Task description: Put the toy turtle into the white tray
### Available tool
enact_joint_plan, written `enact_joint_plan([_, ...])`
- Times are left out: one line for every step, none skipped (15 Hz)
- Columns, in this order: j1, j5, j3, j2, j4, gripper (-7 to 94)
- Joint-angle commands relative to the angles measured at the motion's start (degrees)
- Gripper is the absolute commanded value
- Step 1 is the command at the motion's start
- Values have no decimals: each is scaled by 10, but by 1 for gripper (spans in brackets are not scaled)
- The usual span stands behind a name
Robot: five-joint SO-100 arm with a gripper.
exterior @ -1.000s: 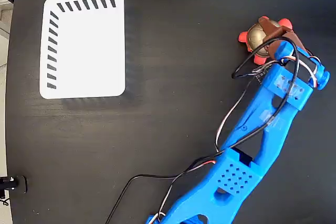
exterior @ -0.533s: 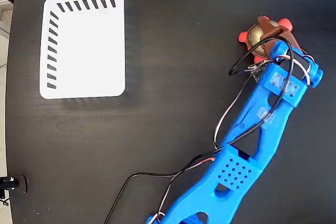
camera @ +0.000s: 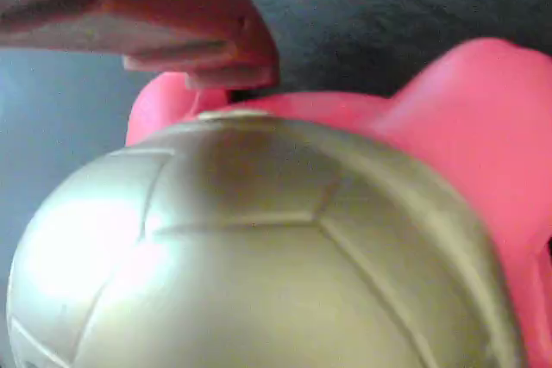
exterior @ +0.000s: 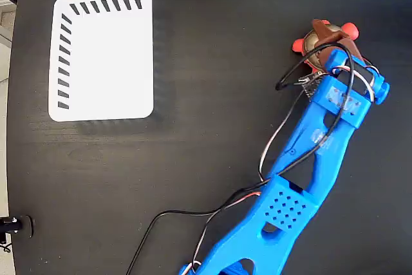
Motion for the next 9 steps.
enact_joint_plan([0, -4, -19, 30, -6, 56])
enact_joint_plan([-1, -1, -22, 27, -6, 56])
enact_joint_plan([-3, 1, -24, 25, -5, 52])
enact_joint_plan([-3, 4, -25, 25, -5, 45])
enact_joint_plan([-3, 7, -28, 25, -5, 39])
enact_joint_plan([-4, 8, -32, 25, -5, 34])
enact_joint_plan([-4, 10, -35, 25, -5, 28])
enact_joint_plan([-3, 10, -40, 25, -3, 23])
enact_joint_plan([-2, 9, -46, 25, 3, 18])
